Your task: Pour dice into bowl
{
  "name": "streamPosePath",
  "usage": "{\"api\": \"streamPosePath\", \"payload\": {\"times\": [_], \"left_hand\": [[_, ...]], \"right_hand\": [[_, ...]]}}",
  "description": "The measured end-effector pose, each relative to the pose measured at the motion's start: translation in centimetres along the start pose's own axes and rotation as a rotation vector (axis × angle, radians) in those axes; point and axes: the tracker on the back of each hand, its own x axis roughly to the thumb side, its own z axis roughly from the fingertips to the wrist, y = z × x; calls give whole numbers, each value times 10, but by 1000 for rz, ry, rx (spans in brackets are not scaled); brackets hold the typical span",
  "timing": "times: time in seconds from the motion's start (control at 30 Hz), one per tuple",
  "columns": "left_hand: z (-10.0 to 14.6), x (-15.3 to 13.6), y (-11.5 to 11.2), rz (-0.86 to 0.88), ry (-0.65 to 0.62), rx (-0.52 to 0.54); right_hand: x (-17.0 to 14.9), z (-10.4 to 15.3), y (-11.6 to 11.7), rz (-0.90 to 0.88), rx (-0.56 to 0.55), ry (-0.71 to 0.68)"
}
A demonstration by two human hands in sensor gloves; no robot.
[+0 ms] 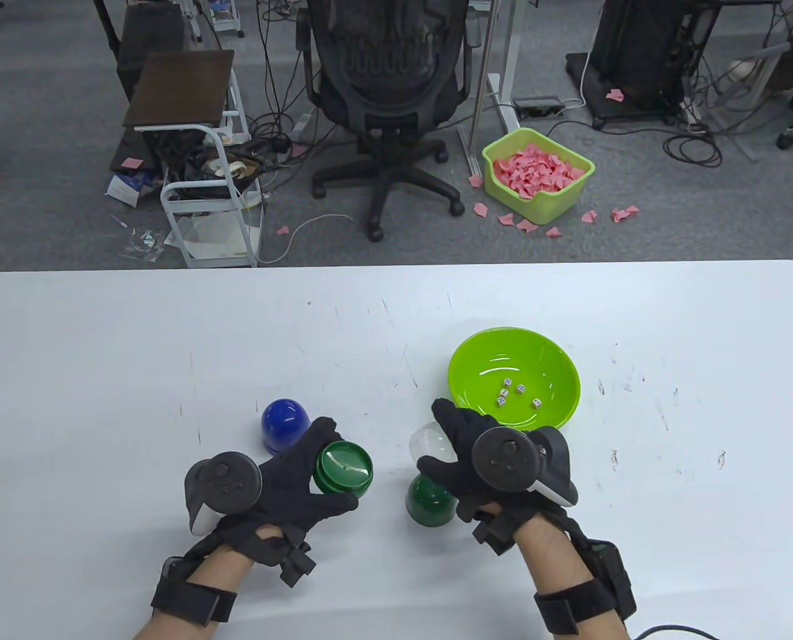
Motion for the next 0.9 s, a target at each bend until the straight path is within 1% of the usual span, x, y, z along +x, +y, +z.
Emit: {"api": "streamPosePath", "payload": {"times": [0.2,0.43,0.6,0.73,0.9], "left_hand": [[0,0,-2,-8,-5,-5],[0,1,-3,2,2,-9],[0,1,-2,11,-1,-3],[0,2,-3,16,-6,-6],[0,0,-2,5,-2,-8]], "right_hand": [[30,-17,13,-26,29,-65],[52,-29,27,-26,70,-111],[61,-34,36,4,110,-126],[65,-35,41,-12,142,-131],[64,-34,45,-6,138,-138]]}}
